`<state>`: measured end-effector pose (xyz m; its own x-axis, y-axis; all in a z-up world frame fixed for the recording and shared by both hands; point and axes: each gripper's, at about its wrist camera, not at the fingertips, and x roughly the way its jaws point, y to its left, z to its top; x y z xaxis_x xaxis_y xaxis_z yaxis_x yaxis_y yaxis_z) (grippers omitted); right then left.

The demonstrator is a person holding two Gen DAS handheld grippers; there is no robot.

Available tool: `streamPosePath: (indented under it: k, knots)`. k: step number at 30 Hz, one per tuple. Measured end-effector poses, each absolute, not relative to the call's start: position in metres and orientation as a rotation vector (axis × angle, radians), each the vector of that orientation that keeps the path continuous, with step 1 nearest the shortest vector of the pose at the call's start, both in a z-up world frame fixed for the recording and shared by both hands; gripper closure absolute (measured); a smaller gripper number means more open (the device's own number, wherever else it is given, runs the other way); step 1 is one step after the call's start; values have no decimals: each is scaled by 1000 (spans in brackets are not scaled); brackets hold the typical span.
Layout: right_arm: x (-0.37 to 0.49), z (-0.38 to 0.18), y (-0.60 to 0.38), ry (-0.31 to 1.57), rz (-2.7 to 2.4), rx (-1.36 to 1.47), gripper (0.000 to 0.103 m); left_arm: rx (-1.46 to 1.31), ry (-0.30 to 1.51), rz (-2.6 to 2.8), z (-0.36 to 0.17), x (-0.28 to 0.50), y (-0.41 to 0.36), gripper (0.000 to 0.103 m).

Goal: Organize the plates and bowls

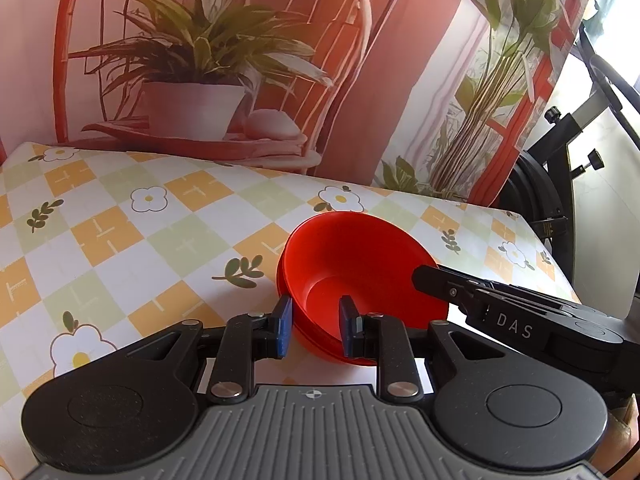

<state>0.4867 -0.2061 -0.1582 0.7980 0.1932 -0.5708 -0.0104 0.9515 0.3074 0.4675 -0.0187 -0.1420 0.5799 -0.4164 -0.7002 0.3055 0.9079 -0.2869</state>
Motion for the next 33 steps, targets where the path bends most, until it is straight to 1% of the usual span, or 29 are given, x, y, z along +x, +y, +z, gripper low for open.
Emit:
streamPosePath:
  k: [5, 7, 8, 9, 16, 20, 25, 30, 33]
  knots:
    - [485, -162, -207, 645, 104, 308, 93, -149, 857, -411, -143, 468, -16, 76]
    - [484, -163, -208, 647, 98, 312, 92, -153, 857, -398, -143, 467, -14, 72]
    - [484, -164, -209, 648, 97, 317, 92, -157, 854, -393, -143, 467, -13, 66]
    - [484, -165, -209, 649, 93, 320, 92, -161, 851, -394, -143, 467, -11, 63]
    - [487, -172, -211, 668, 83, 341, 90, -228, 877, -378, -150, 475, -5, 63]
    - [488, -176, -212, 675, 77, 364, 86, -278, 903, -382, -156, 480, -5, 63]
    - [492, -181, -210, 686, 82, 379, 86, -323, 917, -401, -162, 483, -7, 64]
    - [493, -183, -208, 693, 92, 395, 87, -328, 918, -413, -166, 484, -10, 66]
    - [492, -183, -207, 696, 90, 403, 87, -323, 915, -413, -166, 482, -11, 71]
